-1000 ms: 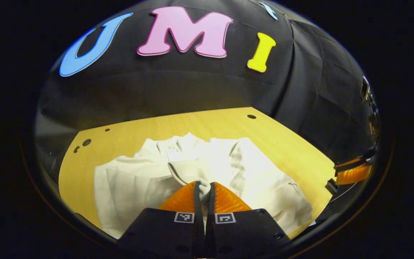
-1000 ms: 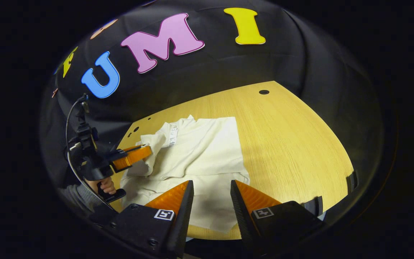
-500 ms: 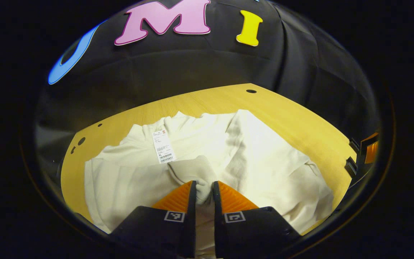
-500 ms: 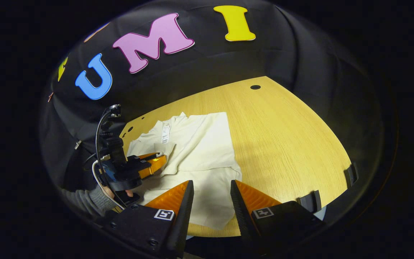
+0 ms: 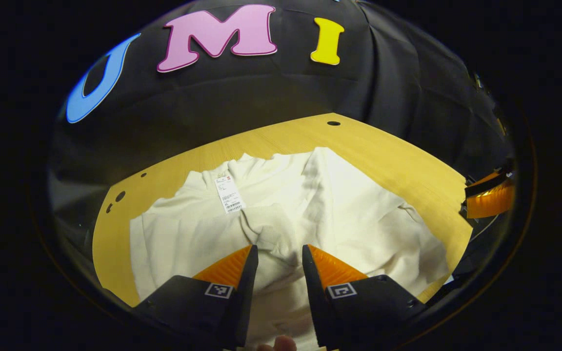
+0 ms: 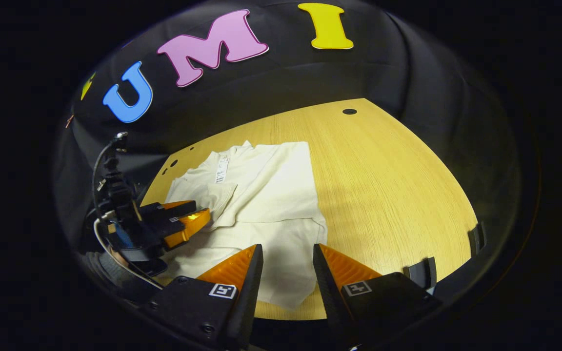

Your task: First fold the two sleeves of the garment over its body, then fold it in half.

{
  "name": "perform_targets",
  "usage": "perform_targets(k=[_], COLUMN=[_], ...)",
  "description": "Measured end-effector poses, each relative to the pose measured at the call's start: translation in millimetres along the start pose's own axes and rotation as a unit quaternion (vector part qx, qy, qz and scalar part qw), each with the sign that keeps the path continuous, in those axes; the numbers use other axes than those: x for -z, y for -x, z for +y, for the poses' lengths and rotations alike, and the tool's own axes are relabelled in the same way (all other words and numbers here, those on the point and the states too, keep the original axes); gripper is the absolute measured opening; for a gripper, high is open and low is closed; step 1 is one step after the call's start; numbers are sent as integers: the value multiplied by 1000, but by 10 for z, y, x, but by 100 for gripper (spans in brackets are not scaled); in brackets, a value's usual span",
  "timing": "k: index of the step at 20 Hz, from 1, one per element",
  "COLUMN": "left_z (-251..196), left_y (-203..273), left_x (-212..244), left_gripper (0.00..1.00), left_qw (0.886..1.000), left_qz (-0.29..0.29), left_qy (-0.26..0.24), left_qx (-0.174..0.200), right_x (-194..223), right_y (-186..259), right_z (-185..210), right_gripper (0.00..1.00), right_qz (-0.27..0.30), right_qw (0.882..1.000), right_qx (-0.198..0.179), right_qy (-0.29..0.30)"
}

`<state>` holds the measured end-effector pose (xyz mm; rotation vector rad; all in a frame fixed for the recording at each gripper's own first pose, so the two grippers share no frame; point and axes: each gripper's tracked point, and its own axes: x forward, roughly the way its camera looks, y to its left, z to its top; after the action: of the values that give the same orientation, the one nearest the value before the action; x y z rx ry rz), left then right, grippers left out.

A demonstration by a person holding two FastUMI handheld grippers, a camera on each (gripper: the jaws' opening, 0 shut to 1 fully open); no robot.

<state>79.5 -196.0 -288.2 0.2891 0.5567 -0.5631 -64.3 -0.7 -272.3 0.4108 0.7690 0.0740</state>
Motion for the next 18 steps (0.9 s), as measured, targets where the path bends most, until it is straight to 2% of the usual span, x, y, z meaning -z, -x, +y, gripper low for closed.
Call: perform_targets(k=[7,8,9,12,18], left_z=[394,468,564,787,1080], left_y=[777,870,961,1226,1595], left_x=[173,243,340,685,1494], left_gripper=[57,60,58,58,58], left_qw=[998,998,997,992,975], left_qz=[-15,-11,-5,19,85], left_qy=[48,54,61,96,160], left_qx=[-30,-38,-49,-77,-128], right_x=[233,292,339,460,730], right_y=[11,24,26,40,28], right_z=[79,86,98,93,84], right_gripper=[64,64,64,64,64], right_qz=[22,26,30,41,65], right_qw=[999,999,999,998,996], right_qx=[-9,-11,-14,-13,-13], right_qy=[23,26,28,39,59])
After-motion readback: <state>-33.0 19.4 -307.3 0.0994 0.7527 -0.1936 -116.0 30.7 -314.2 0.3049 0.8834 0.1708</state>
